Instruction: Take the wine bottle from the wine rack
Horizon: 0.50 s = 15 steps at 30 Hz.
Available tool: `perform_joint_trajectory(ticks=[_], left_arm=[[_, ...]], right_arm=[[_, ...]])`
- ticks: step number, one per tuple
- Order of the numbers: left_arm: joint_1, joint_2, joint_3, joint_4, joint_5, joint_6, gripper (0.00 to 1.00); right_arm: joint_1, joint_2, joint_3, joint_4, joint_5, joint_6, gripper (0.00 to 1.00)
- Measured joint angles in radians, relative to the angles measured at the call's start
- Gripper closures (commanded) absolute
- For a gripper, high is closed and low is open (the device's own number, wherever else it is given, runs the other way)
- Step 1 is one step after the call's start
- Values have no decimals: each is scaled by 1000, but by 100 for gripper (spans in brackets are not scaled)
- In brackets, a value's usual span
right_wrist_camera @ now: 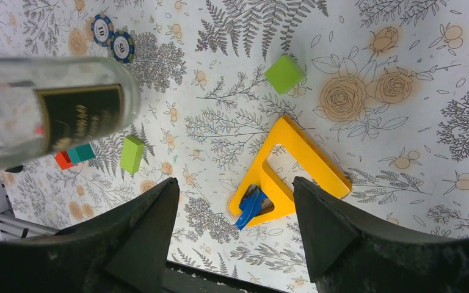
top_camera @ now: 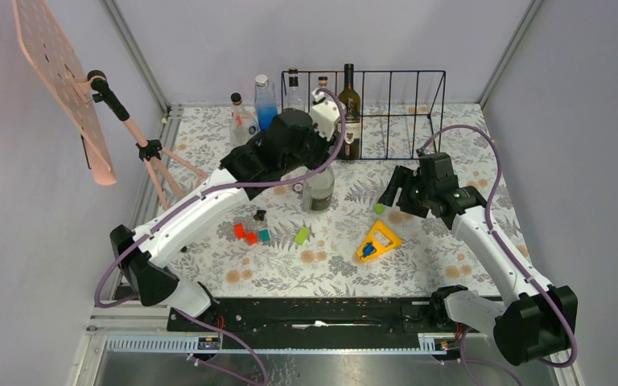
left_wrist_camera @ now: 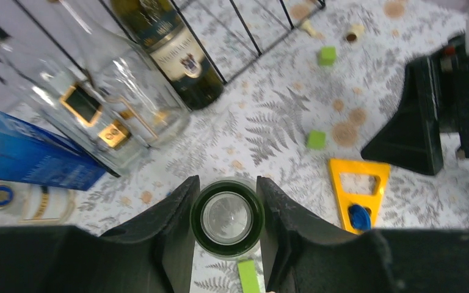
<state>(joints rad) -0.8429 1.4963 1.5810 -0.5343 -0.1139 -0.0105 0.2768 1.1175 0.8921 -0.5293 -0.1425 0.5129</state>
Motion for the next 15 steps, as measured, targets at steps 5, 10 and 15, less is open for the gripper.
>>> perform_joint_trajectory(ticks=[5, 10, 15], left_arm=[[71, -3, 34, 29, -29, 1, 100], [188, -3, 34, 32, -45, -15, 100], [307, -28, -20, 88, -58, -25, 100]], right_arm=[[0, -3, -6, 0, 0, 0, 24], [0, -3, -8, 0, 0, -1, 25], [0, -2, -12, 0, 0, -4, 24]])
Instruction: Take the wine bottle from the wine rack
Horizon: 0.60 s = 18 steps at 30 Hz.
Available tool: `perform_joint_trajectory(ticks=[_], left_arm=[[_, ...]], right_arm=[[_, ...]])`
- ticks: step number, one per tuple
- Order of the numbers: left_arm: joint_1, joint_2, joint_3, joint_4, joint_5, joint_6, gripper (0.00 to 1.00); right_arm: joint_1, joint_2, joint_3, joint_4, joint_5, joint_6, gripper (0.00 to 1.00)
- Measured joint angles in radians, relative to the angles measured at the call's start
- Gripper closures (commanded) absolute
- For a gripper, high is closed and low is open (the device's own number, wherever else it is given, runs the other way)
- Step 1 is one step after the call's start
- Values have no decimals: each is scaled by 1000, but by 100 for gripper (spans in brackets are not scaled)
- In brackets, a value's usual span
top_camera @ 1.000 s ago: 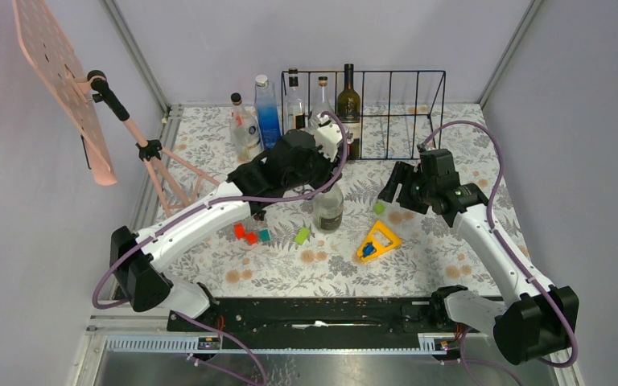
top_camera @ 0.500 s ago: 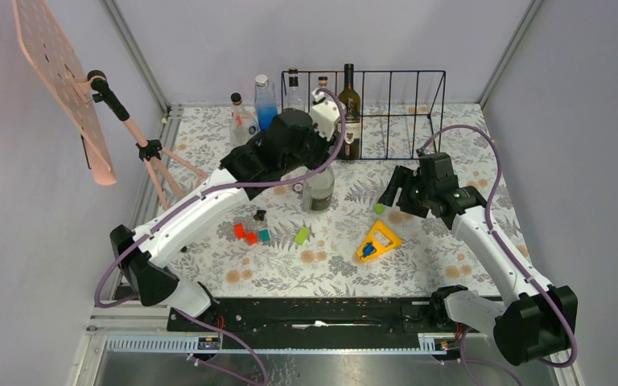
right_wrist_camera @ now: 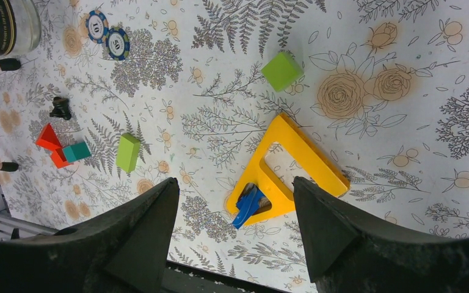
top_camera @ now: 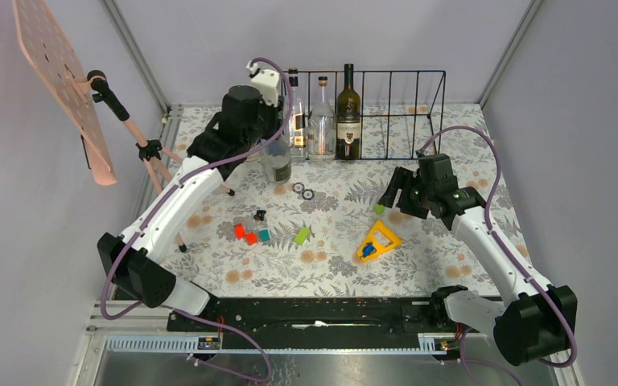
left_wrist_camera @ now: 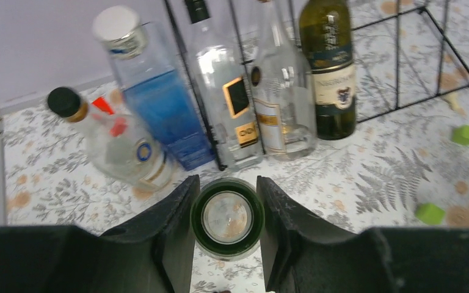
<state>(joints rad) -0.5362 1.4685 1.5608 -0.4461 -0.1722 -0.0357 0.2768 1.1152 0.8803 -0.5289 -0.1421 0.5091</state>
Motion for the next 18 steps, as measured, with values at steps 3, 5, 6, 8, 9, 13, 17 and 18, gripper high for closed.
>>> perform_joint_trajectory(ticks=[3, 5, 6, 8, 9, 13, 17, 18], left_arm=[[60, -27, -60, 42, -2, -14, 100], [97, -34, -87, 64, 2, -29, 100], [115, -34, -97, 74, 5, -38, 100], [150, -34, -112, 91, 13, -53, 100], [167, -34, -119, 101, 18, -59, 100], [216, -33, -144, 163, 36, -72, 100], [243, -14, -146, 223, 55, -79, 100], [246, -7, -146, 240, 59, -81, 100]], right_arm=[[0, 0, -1, 0, 0, 0, 24], [0, 2, -1, 0, 0, 0, 24], [0, 5, -1, 0, 0, -1, 24], [0, 12, -1, 0, 0, -4, 24], [0, 15, -1, 0, 0, -5, 24], [0, 20, -1, 0, 0, -8, 24], [0, 29, -1, 0, -1, -10, 24], [0, 32, -1, 0, -1, -11, 24]])
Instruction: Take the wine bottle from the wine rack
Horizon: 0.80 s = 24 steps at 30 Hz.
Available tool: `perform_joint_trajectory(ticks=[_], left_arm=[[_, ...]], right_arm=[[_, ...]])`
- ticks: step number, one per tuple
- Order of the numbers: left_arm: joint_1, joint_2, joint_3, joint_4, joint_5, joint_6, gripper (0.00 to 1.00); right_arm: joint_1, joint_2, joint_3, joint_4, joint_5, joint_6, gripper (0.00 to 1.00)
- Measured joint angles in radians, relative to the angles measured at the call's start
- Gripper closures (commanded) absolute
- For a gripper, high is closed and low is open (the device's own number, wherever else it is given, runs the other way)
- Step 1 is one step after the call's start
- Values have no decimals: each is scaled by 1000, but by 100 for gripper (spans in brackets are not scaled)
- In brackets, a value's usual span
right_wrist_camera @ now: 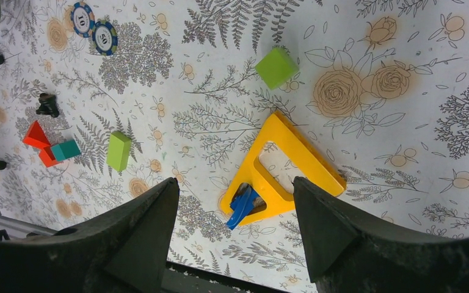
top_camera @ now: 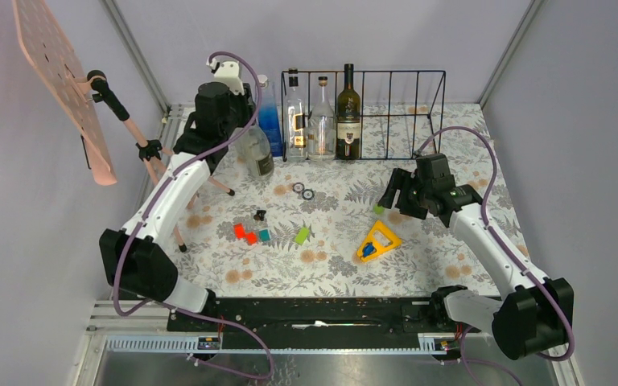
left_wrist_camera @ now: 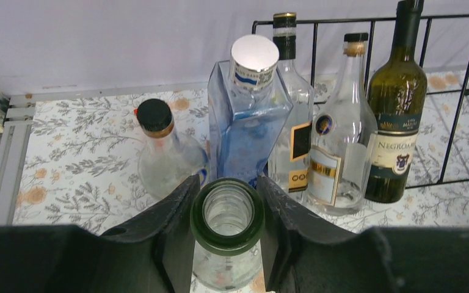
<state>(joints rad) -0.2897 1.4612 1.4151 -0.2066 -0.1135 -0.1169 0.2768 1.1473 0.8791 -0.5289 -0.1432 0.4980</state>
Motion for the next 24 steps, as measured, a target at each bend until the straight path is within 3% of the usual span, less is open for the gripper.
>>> perform_joint_trajectory(ticks=[16, 21, 24], left_arm=[[10, 117, -39, 193, 37, -12, 98], [10, 121, -72, 229, 47, -12, 70], [10, 121, -90, 265, 54, -12, 62]], right_arm=[[0, 15, 5, -13, -1, -29, 24], [0, 15, 5, -15, -1, -32, 24], [0, 15, 5, -17, -2, -32, 24]])
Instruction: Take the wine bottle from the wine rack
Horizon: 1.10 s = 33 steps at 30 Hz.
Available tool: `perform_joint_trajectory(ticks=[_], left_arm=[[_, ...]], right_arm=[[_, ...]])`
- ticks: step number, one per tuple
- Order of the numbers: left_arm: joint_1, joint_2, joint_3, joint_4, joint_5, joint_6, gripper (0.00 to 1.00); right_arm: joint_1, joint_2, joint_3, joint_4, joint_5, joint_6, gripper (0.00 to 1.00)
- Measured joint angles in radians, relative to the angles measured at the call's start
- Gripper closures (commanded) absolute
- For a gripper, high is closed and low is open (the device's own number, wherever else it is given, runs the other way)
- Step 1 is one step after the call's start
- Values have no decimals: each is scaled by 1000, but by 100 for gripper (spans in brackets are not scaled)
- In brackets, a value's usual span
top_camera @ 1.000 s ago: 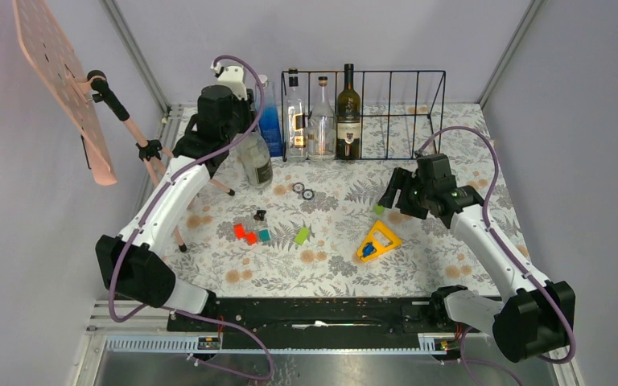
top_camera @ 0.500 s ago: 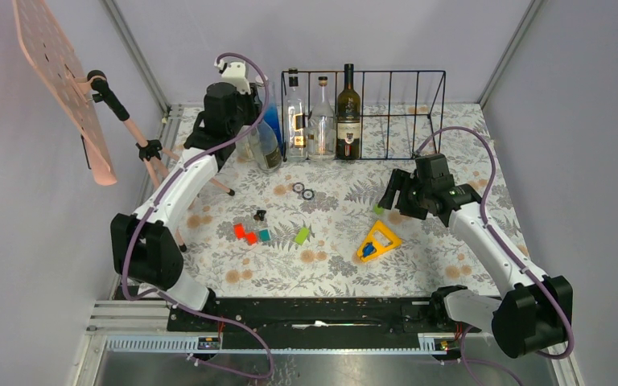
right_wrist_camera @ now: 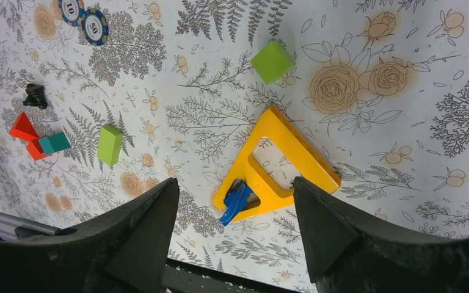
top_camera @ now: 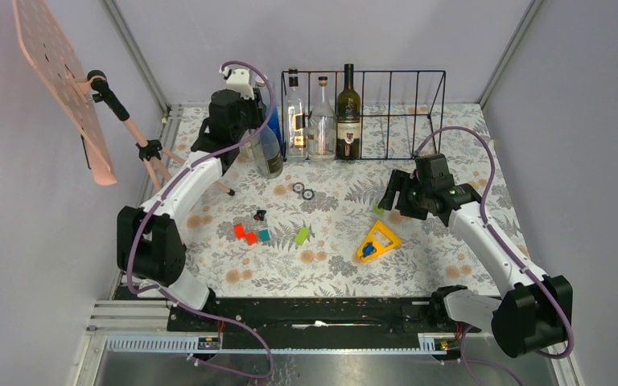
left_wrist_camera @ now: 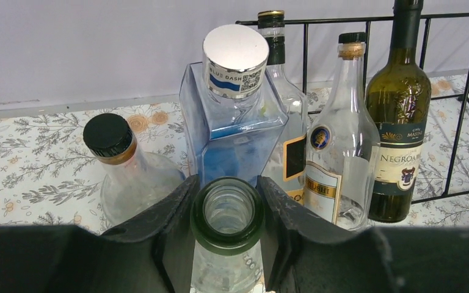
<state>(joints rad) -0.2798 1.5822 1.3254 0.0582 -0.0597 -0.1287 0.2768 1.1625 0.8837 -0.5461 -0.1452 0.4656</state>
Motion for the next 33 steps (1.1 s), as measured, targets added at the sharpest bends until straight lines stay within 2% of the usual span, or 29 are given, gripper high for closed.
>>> perform_joint_trajectory(ticks=[3, 6, 14, 22, 33], left_arm=[[1, 0, -11, 24, 6, 0, 49], [0, 1, -11, 88, 15, -3, 40], [2, 1, -9, 146, 16, -7, 31], [2, -5, 22, 103, 3, -7, 13], [2, -105, 56, 4, -13, -23, 6]], right_arm=[[0, 0, 0, -3, -7, -2, 24], [0, 0, 0, -3, -7, -2, 24], [0, 0, 0, -2, -7, -14, 23], [0, 0, 6, -4, -7, -26, 23], [0, 13, 105, -26, 3, -59, 23]])
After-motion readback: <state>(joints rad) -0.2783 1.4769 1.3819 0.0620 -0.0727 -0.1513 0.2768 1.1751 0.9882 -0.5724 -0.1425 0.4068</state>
